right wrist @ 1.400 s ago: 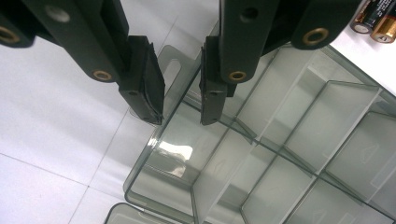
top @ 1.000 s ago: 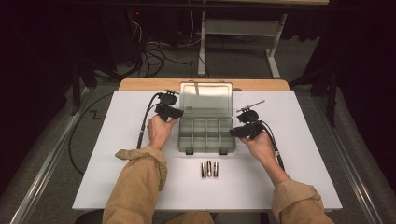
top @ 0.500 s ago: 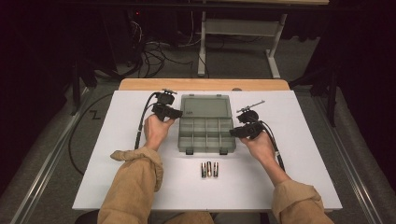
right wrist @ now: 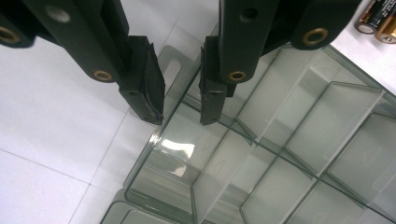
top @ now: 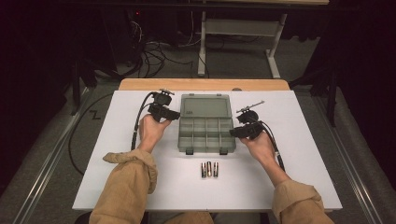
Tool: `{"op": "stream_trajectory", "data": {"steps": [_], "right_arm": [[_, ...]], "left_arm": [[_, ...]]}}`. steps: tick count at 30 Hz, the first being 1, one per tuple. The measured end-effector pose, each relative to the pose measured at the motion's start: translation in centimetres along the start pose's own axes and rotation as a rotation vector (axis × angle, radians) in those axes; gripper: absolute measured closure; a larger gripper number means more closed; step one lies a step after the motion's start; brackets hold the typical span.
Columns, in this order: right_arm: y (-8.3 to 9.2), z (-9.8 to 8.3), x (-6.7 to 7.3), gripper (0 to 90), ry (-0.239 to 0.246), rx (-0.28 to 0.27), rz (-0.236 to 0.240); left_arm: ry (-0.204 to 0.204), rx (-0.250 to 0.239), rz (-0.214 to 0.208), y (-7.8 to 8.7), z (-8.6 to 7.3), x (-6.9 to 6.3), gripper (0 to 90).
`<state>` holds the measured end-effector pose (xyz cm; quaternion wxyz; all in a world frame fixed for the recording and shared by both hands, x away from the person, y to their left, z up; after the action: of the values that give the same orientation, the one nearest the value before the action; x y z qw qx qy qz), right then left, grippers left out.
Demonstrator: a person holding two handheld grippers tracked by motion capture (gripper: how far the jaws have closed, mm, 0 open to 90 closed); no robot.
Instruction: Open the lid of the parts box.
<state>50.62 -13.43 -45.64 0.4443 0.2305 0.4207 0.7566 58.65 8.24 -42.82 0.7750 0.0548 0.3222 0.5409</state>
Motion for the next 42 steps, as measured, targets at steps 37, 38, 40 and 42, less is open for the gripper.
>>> {"op": "stream_trajectory", "data": {"steps": [37,38,40,42], "right_arm": [[3.0,-1.0,0.4,61.9,0.047,-0.125,0.054],[3.2,-1.0,0.3,61.4,0.05,-0.132,0.055],[3.6,-1.1,0.2,60.4,0.044,-0.15,0.061],[4.0,-1.2,0.1,59.6,0.038,-0.161,0.066]], "left_arm": [[-0.026,-0.046,-0.128,7.5,-1.3,-1.9,44.9],[-0.027,-0.05,-0.129,7.8,-1.2,-1.9,44.2],[-0.039,-0.067,-0.123,8.2,-1.2,-1.8,43.2],[-0.06,-0.079,-0.119,8.7,-1.2,-1.9,42.6]]}}
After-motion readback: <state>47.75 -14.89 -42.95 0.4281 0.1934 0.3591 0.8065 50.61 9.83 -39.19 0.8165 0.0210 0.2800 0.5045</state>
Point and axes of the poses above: each handheld gripper's, and its own axes: y roughly backward along the jaws, z roughly out of its top, x roughly to its left, the point moved 9 cm from there along -y, roughly forward along the jaws, and after that the axes turned 7 degrees about -z, right-handed, at the moved point
